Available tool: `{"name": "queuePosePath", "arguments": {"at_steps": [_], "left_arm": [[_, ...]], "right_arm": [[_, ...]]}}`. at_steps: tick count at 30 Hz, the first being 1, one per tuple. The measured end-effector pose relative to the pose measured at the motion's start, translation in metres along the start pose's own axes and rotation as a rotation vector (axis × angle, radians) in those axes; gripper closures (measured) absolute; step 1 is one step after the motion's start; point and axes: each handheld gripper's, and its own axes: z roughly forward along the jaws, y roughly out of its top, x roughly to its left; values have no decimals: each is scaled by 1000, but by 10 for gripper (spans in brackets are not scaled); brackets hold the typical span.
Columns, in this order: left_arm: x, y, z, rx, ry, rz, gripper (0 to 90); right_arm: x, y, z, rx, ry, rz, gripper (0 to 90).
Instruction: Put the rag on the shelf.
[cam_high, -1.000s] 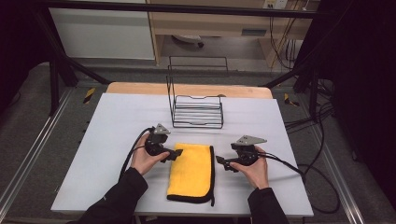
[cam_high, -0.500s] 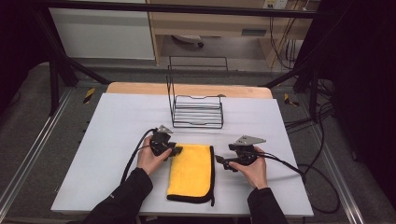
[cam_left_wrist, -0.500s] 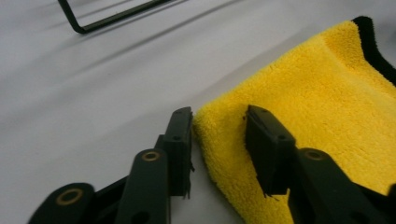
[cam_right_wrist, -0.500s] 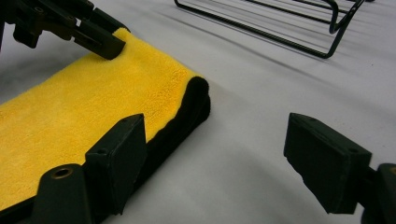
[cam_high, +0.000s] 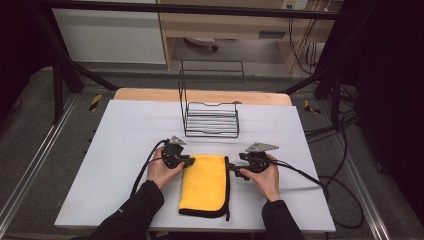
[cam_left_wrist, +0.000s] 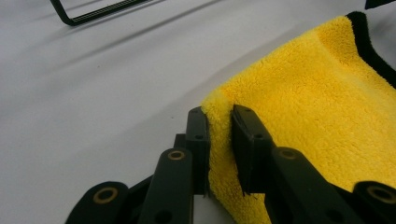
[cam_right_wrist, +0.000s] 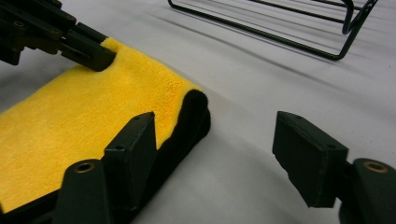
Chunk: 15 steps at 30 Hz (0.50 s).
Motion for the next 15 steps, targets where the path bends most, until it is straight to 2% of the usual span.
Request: {"name": "queuePosePath", "arguments": {"at_steps": [2, 5, 7, 10, 12, 15], "left_arm": [[-1, -1, 0, -8, 7, 14, 768], [-3, -2, 1, -15, 20, 37, 766], [-3, -3, 1, -22, 20, 36, 764], [-4, -4, 1, -28, 28, 43, 760], [-5, -4, 1, -25, 37, 46, 759], [-5, -4, 1, -27, 33, 23, 758]], "right_arm": [[0, 1, 4, 3, -1, 23, 335], [3, 6, 11, 37, -24, 0, 379], [6, 9, 18, 38, -20, -4, 422], [9, 13, 27, 64, -47, -30, 474], [9, 12, 31, 79, -44, 3, 491], [10, 10, 31, 88, -44, 35, 559]]}}
